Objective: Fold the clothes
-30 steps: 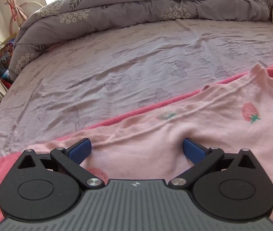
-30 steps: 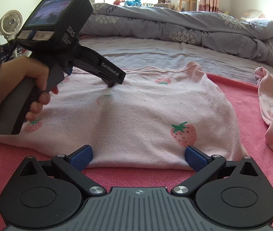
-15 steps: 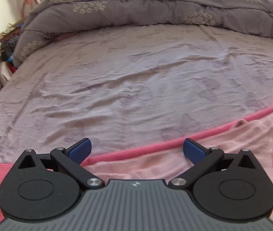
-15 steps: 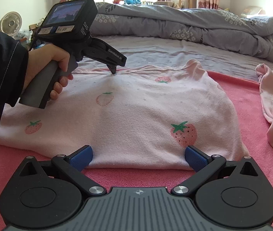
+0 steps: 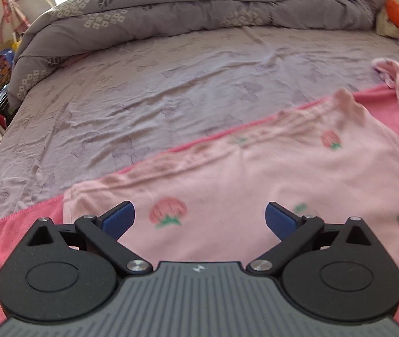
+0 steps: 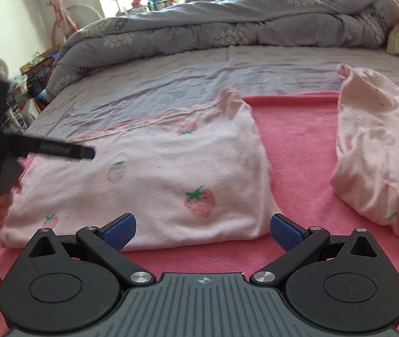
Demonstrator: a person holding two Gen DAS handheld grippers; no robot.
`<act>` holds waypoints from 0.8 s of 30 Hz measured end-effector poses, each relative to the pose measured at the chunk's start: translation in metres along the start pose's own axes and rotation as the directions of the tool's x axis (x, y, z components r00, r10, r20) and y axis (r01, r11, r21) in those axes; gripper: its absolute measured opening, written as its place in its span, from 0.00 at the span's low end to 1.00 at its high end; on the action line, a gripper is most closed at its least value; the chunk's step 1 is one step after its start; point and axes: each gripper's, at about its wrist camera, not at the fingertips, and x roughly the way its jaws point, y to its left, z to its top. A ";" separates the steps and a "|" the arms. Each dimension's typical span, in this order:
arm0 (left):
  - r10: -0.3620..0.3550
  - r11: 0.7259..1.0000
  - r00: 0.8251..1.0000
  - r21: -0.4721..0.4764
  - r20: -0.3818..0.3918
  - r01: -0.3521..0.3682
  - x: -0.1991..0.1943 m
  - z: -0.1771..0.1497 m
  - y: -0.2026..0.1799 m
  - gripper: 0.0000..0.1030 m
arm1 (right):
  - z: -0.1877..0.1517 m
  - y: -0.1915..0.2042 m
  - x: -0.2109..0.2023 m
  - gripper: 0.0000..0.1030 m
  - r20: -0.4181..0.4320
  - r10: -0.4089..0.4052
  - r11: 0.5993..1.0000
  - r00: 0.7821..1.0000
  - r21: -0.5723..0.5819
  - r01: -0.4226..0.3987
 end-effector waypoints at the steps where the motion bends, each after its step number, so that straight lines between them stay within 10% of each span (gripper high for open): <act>1: -0.013 0.999 1.000 0.031 -0.010 0.013 -0.005 -0.007 -0.008 0.99 | 0.001 -0.012 0.000 1.00 -0.019 -0.001 0.999 1.000 0.054 0.002; 10: -0.037 0.996 0.998 0.085 -0.050 0.041 0.005 -0.028 -0.035 1.00 | 0.004 -0.063 0.023 1.00 -0.049 0.099 0.921 0.994 0.382 -0.073; 19: -0.040 0.992 0.998 -0.122 -0.053 0.033 -0.033 -0.028 -0.010 1.00 | 0.010 -0.060 0.030 1.00 -0.047 0.095 0.931 0.994 0.358 -0.072; 21: -0.035 0.955 0.996 -0.298 -0.082 0.009 -0.048 -0.038 0.011 1.00 | 0.010 -0.058 0.030 1.00 -0.051 0.091 0.937 0.995 0.343 -0.068; 24: -0.025 0.812 0.997 -0.584 -0.070 -0.020 -0.079 -0.063 0.044 0.99 | 0.009 -0.055 0.031 1.00 -0.053 0.080 0.943 0.995 0.327 -0.058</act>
